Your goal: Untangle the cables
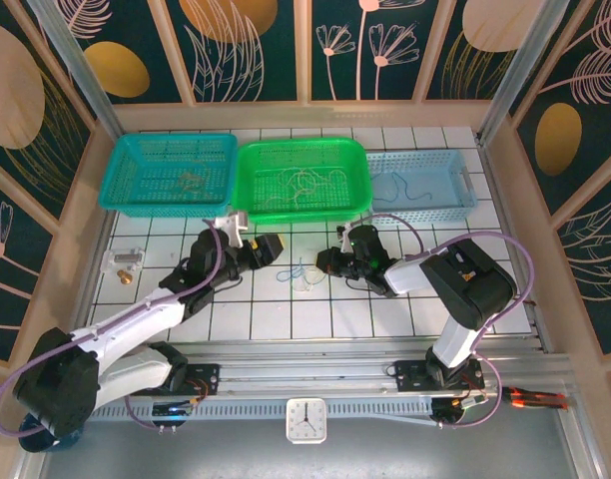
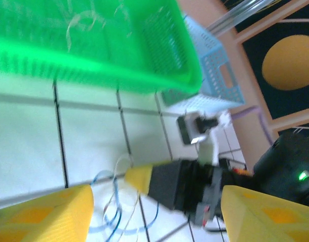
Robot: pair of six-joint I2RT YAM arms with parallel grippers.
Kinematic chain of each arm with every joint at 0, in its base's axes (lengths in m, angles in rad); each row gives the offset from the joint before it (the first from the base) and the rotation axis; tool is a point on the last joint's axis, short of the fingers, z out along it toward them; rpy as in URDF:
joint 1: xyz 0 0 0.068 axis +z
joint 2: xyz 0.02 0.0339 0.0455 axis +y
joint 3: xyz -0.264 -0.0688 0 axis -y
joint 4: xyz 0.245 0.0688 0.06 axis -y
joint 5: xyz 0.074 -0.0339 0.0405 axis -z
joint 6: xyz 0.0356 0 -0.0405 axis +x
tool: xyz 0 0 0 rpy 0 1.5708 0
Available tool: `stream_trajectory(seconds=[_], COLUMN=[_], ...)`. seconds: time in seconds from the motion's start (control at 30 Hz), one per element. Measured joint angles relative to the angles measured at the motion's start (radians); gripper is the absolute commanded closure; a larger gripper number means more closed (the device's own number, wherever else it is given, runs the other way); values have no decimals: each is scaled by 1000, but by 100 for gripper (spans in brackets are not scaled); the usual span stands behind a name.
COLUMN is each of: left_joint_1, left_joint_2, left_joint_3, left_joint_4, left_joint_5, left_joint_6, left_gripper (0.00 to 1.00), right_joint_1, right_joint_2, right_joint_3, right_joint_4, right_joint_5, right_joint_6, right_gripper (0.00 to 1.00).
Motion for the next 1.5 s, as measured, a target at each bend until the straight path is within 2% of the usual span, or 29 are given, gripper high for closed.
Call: stream_trajectory(seconds=[0.13, 0.27, 0.6, 0.77, 1.1, 1.5], left_joint_1=[-3, -28, -102, -130, -134, -134], left_joint_2=[-17, -16, 110, 148, 286, 428], left_joint_3=[-121, -160, -187, -195, -201, -182], left_joint_4=[88, 149, 338, 389, 499, 595], left_joint_5=[53, 80, 93, 92, 81, -15], left_joint_6=[-168, -299, -495, -548, -588, -616], left_gripper=[29, 23, 20, 19, 20, 33], right_joint_1=[0, 0, 0, 0, 0, 0], right_joint_2=[0, 0, 0, 0, -4, -64], right_joint_3=[9, 16, 17, 25, 27, 26], right_joint_4=[-6, -8, -8, -8, -8, -8], right_joint_5=[0, 0, 0, 0, 0, -1], right_joint_6=[0, 0, 0, 0, 0, 0], right_gripper=[100, 100, 100, 100, 100, 100])
